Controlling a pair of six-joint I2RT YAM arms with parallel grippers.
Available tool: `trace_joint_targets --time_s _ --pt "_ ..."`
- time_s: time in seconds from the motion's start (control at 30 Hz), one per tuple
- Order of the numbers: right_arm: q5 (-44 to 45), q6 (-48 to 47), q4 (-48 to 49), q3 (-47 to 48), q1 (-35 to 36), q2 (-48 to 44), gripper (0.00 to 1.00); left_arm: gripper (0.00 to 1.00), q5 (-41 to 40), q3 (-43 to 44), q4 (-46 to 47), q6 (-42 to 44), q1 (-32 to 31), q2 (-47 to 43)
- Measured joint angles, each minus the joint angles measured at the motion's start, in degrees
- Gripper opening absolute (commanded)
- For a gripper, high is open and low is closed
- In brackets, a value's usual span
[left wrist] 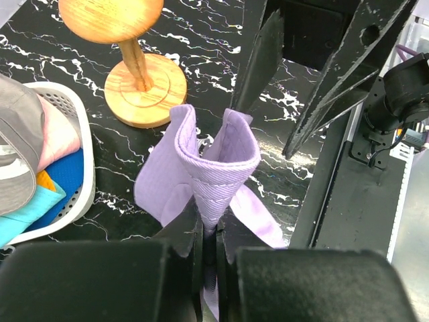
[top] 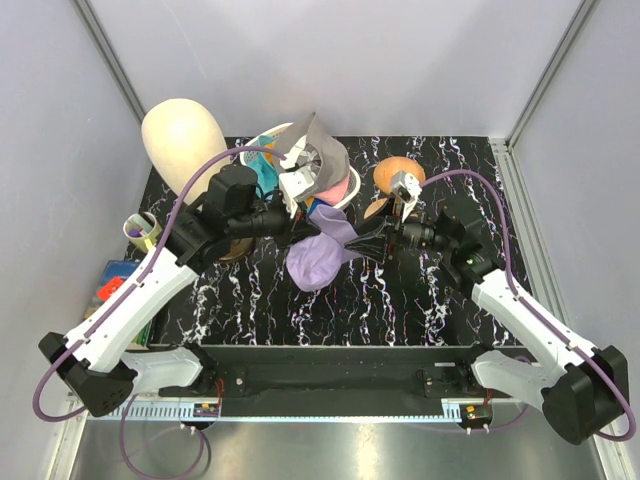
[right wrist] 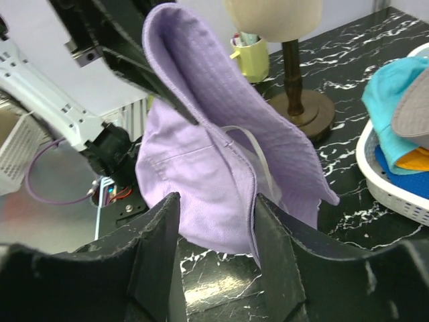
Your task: Stack the hats
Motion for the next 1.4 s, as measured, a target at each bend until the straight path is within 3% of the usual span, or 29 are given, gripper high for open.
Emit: trace_joint_targets --time_s 0.6,1.23,1.33,1.4 --pt "3.7 -0.5 4.8 2.2 2.1 -0.4 0.62 0.02 3.1 0.0 -0.3 1.1 0.0 2.3" --pt "2.3 -4.8 0.7 4.1 5.6 4.4 0.54 0.02 3.8 0.1 -1.9 1.3 0.0 3.4" --pt "3.3 -5.8 -0.7 4.1 5.6 5.3 0.39 0.02 4.1 0.1 -1.9 1.3 -0.1 3.4" --pt "4.0 -6.3 -1.4 4.1 5.6 5.6 0.17 0.02 4.2 0.1 -1.9 1.3 -0.1 3.4"
